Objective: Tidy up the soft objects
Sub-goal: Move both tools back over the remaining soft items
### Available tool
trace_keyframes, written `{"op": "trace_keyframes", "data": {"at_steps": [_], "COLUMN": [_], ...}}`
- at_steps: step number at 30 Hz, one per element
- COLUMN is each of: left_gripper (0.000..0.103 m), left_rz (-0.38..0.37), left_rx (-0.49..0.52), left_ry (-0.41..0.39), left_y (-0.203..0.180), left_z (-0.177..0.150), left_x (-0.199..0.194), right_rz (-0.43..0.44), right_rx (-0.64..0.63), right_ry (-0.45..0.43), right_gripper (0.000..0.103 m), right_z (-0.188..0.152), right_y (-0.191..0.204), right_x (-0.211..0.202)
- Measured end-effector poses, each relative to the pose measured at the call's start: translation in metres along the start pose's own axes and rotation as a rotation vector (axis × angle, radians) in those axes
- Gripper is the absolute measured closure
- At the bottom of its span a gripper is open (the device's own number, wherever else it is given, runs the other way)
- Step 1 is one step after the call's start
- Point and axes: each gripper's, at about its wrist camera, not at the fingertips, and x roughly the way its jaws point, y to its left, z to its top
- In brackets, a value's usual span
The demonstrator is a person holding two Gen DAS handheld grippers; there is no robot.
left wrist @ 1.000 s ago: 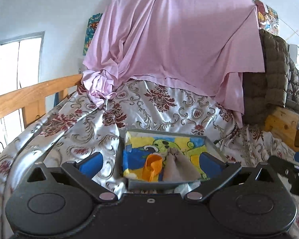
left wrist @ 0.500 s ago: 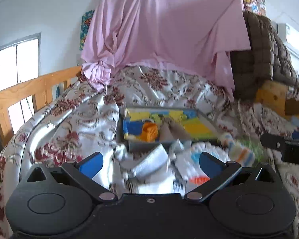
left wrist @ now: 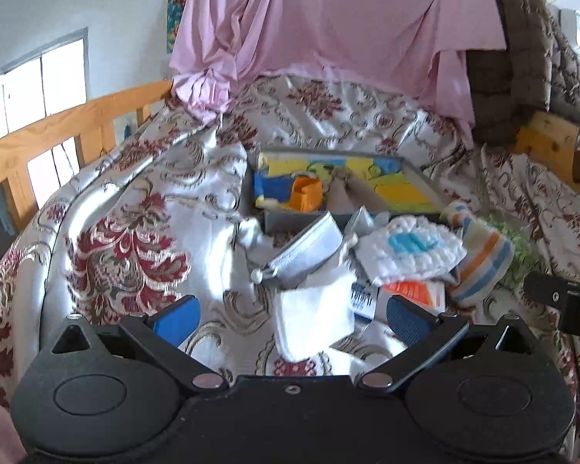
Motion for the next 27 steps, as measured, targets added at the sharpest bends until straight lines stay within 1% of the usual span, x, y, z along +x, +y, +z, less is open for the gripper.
{"op": "trace_keyframes", "data": {"at_steps": [3,8,13,21,27], "left_gripper": [0.001,0.001,0.001,0.001,0.001], "left_rz": [0.01,0.023,0.029,0.029,0.029], "left_rx": [0.001,0.02,0.003,0.009,0.004], "left_ry": [0.02,0.052,0.112,0.15,0.167], "left_y": [0.0,-0.002,0.0,-0.002,-0.002], "left_z": [-0.001,-0.003,-0.004,-0.006,-0.006], "left_x": [0.003,0.008,0.016,0.022,0.025], "right_rz": [-0.01,-0.007,-0.008,-0.002,0.023], "right_rx": [-0.012,-0.028,-0.047,-0.077,-0.085], "right_ry": [0.038,0.073,0.098,0.139,0.144], "right_gripper": [0.0,0.0,0.0,0.0,0.0], "right_z": [-0.003,-0.006,-0.007,-0.009,-0.009], "right_y": [0.002,0.006,0.008,0.015,0.017], "right_x": [0.006,0.011,0.015,0.022,0.023]}}
